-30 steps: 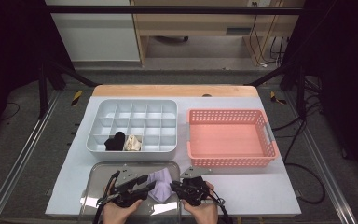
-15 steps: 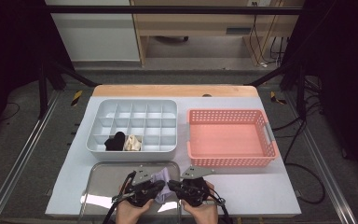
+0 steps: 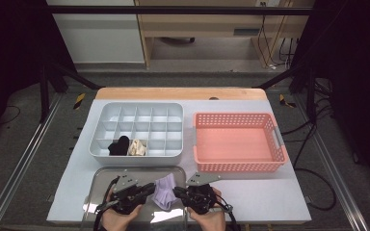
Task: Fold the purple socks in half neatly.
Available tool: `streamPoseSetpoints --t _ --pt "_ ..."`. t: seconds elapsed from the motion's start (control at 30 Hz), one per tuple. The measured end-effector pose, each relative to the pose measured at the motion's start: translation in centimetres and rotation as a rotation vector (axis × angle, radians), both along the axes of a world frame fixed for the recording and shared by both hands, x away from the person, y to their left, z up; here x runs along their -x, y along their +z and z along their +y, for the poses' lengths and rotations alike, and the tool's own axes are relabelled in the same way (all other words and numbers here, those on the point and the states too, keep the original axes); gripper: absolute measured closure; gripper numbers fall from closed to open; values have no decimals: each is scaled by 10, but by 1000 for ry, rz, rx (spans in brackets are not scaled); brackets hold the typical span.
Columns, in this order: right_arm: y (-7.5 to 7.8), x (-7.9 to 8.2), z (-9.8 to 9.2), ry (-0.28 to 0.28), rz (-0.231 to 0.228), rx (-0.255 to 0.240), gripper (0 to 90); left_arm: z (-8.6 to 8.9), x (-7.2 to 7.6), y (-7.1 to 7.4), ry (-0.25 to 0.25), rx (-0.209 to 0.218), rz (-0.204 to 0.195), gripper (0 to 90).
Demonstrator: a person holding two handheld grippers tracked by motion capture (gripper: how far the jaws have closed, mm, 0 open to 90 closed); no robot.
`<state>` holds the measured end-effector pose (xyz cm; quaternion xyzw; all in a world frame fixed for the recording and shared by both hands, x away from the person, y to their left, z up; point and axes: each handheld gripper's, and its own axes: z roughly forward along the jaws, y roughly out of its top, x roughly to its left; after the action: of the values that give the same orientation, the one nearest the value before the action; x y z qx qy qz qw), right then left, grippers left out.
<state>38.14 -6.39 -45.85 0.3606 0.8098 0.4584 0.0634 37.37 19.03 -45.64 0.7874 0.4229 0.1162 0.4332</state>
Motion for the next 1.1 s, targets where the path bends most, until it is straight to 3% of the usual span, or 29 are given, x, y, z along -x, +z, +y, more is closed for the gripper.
streamPoseSetpoints --t 0.2,0.4,0.67,0.97,1.1 --pt "3 0 3 18 -12 -3 859 1 -3 -21 -23 -24 88 851" --pt "8 0 13 60 -29 -6 860 -3 -1 -23 -32 -24 82 870" --pt "3 0 40 139 -31 13 860 -6 1 -24 -37 -29 74 888" --pt "-8 1 51 163 -22 11 858 -5 0 -25 -39 -25 73 889" --pt "-13 1 51 156 -28 3 858 1 -4 -22 -19 0 76 830"
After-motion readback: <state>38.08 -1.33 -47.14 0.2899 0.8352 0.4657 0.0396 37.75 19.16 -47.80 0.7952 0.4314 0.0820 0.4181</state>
